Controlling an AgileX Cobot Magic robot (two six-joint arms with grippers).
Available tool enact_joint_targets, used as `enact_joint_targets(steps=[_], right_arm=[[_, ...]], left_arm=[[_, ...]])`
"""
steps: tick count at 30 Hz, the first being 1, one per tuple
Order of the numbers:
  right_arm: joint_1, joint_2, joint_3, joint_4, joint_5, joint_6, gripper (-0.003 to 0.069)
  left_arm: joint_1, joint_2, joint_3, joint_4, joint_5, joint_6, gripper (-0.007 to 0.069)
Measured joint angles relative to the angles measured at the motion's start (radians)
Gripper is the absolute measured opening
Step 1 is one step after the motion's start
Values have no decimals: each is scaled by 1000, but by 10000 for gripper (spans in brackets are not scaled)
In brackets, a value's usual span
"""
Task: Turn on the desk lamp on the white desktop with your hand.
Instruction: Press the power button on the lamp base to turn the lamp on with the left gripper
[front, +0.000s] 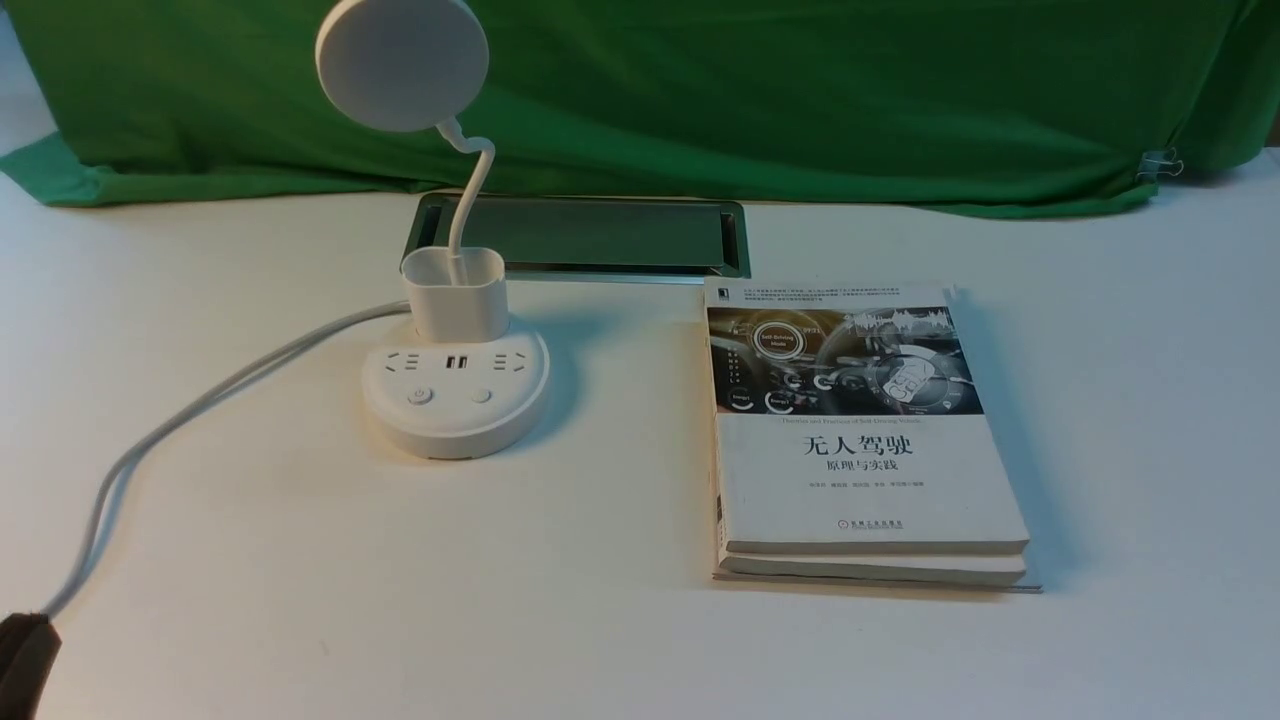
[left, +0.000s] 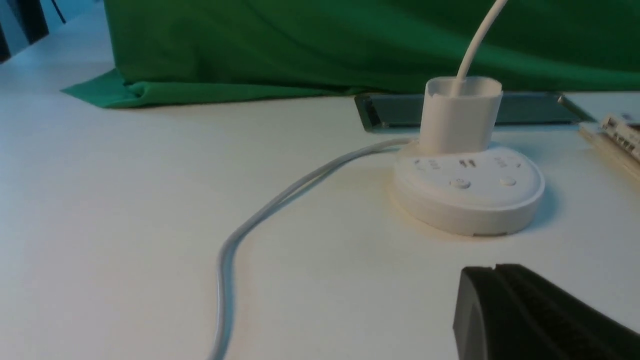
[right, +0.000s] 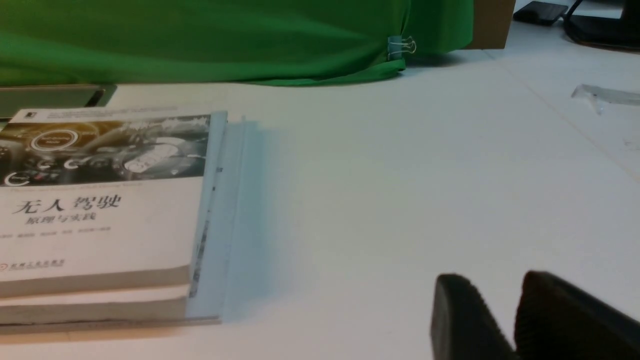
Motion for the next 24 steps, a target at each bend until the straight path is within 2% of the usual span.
enact_joint_targets(steps=[2,3,12,14,18,20,23,24], right_arm=[[0,0,0,0,0,0,238],[0,0,0,0,0,0,238],[0,0,0,0,-1,0,238],[0,0,0,0,-1,0,238],[0,0,0,0,-1,0,238],[0,0,0,0,-1,0,238],[0,0,0,0,-1,0,238],[0,0,0,0,-1,0,238]], left_arm=[[0,0,0,-5,-68,-1,21],[0,0,0,-6,-169,-1,21],[0,0,0,0,-692,-3,21],[0,0,0,0,-845,-43,21],[0,-1,-5,0,-1035,-126,21],[0,-3,-78,0,-1024,-214,21],[0,42,-293,59,-759,-289,21],[0,74,-367,97,-602,-296,21]])
